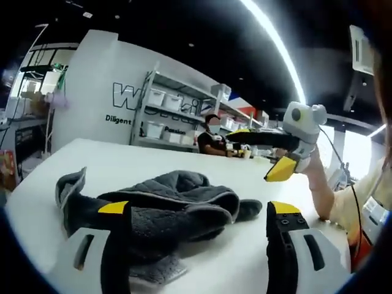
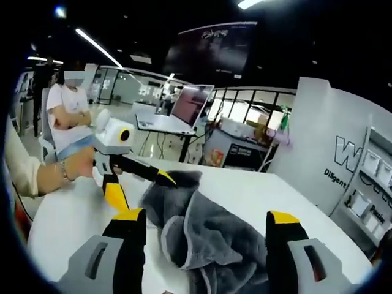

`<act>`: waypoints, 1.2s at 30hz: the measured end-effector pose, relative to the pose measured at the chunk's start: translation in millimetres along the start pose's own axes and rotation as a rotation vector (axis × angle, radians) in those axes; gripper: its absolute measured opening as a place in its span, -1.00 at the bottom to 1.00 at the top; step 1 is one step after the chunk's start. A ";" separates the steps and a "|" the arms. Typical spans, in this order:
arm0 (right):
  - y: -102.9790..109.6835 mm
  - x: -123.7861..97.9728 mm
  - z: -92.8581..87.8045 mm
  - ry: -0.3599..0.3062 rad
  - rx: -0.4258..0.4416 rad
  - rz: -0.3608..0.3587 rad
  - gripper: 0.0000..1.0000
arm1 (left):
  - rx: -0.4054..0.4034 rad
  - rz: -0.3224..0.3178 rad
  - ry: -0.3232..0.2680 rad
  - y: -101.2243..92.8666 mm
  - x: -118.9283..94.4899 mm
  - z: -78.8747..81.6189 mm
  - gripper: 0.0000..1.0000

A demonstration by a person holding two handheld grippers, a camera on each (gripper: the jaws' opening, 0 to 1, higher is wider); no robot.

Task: Fold the towel on the table until its edges align and the towel forms a compact rectangular stack.

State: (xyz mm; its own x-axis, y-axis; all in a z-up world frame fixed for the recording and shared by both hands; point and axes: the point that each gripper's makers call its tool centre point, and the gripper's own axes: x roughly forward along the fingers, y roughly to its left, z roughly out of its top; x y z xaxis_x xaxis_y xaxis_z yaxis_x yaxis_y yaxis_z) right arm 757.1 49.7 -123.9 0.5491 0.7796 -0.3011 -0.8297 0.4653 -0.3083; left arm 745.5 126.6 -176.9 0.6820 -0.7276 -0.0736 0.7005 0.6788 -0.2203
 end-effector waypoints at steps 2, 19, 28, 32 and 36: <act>-0.2 2.6 -1.0 0.003 0.000 0.000 0.55 | 0.002 0.003 -0.003 0.8 -1.7 1.9 0.78; 5.6 25.2 -40.5 0.104 0.027 0.068 -0.08 | 0.030 0.034 -0.001 6.8 -9.1 6.4 0.78; 7.6 32.8 -79.9 0.245 0.002 0.092 -0.48 | 0.024 0.023 0.009 6.2 -7.8 5.1 0.77; 7.3 36.3 -82.2 0.232 -0.007 0.096 -0.94 | 0.027 0.028 0.018 7.1 -7.5 3.1 0.76; 9.3 35.0 -82.1 0.231 -0.077 0.122 -0.96 | 0.029 0.025 0.018 6.1 -6.9 2.3 0.76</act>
State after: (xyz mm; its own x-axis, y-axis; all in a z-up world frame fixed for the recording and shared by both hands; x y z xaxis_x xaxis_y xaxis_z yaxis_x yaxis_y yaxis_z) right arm 776.8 46.9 -211.5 0.4613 0.7074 -0.5355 -0.8859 0.3336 -0.3223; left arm 745.6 136.0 -175.5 0.6956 -0.7120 -0.0962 0.6893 0.6991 -0.1903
